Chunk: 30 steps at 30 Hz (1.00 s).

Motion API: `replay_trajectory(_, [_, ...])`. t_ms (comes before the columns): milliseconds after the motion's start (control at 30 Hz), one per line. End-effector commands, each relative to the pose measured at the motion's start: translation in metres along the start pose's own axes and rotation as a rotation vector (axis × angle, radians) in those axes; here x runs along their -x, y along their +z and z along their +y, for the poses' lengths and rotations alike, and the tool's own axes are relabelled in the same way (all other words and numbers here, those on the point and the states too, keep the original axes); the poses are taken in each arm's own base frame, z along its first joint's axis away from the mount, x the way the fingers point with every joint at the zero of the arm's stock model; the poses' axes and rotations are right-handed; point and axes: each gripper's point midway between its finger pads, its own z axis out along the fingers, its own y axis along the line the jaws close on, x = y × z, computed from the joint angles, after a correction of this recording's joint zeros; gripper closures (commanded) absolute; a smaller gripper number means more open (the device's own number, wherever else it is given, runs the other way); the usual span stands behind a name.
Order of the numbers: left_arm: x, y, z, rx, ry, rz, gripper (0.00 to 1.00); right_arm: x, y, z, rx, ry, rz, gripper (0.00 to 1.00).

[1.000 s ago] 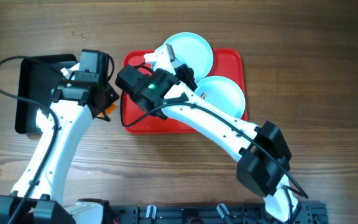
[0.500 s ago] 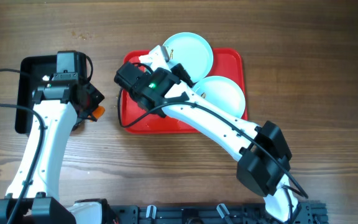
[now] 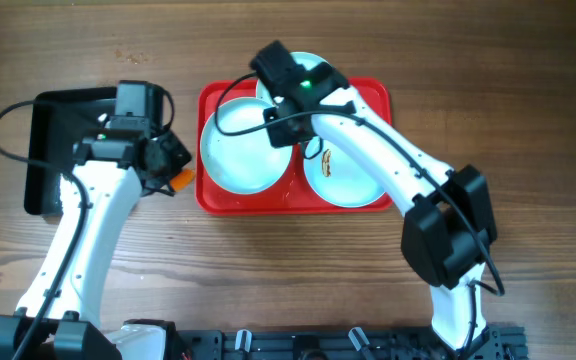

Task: Clean dirty plates on tray and stack at the side
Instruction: 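Lower the plate and scrub it again with the left gripper's sponge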

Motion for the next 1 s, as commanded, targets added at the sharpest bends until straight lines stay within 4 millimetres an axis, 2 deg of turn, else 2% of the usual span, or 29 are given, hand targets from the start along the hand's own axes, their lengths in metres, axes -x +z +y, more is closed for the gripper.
replay_trajectory(0, [-0.016, 0.011, -0.015, -0.031, 0.07, 0.026, 0.96, -0.029, 0.023, 0.017, 0.165, 0.031, 0.099, 0.96])
replay_trajectory(167, [-0.024, 0.02, -0.035, -0.075, 0.136, 0.008, 0.96, -0.046, 0.05, 0.013, 0.195, 0.044, 0.115, 0.96])
replay_trajectory(300, [-0.032, 0.033, -0.048, -0.101, 0.168, 0.003, 0.96, -0.053, 0.061, 0.011, 0.192, 0.071, 0.12, 0.96])
replay_trajectory(567, [-0.064, 0.074, -0.068, -0.125, 0.233, 0.088, 0.96, -0.048, 0.062, 0.015, 0.216, 0.125, 0.106, 0.96])
replay_trajectory(733, [-0.08, 0.097, -0.068, -0.09, 0.262, 0.137, 0.96, -0.045, 0.063, 0.013, 0.201, 0.142, 0.089, 0.96])
replay_trajectory(800, [-0.083, 0.107, -0.066, -0.073, 0.264, 0.152, 0.96, -0.039, 0.065, 0.003, 0.148, 0.171, 0.06, 0.96])
replay_trajectory(967, [-0.081, 0.113, -0.071, -0.083, 0.263, 0.138, 0.96, -0.031, 0.066, -0.005, 0.105, 0.173, 0.017, 0.96])
